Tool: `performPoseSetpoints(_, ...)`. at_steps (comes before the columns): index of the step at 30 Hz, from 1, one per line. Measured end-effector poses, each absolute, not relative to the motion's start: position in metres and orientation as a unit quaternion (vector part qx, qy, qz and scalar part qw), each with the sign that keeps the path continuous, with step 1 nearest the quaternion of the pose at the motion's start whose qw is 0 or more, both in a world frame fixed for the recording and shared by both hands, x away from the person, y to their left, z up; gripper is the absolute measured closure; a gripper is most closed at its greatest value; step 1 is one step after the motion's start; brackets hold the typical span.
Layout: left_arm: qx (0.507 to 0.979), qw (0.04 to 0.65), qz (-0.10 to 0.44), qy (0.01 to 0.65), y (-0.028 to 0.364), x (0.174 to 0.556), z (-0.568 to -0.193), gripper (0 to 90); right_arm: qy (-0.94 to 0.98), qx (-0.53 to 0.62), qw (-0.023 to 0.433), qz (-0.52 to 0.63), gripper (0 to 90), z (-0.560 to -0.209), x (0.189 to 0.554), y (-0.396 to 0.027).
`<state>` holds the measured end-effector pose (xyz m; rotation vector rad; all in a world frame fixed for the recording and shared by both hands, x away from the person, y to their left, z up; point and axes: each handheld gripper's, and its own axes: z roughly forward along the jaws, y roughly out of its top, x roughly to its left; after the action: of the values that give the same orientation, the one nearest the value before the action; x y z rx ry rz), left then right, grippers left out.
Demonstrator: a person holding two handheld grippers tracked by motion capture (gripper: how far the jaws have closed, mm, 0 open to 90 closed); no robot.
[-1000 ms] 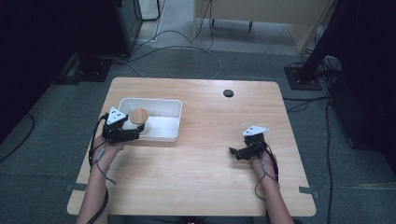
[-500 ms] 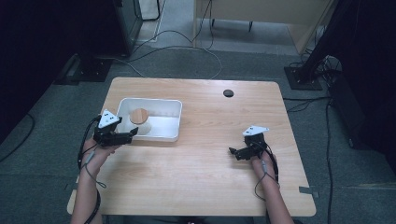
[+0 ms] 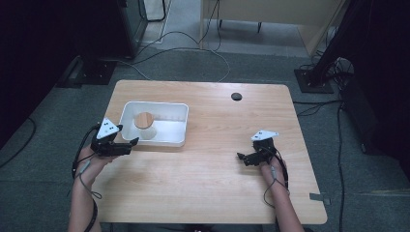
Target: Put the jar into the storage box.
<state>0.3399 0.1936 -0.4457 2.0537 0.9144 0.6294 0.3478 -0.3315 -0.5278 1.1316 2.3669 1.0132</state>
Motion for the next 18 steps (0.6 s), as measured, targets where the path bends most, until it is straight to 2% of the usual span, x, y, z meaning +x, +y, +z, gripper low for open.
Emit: performPoseSetpoints(18,0.813,0.385,0.222,0.377,0.207,0.344,-0.463,21.2,0.830,0.396,0.164,0.355,0.0,-0.528,0.348,-0.332)
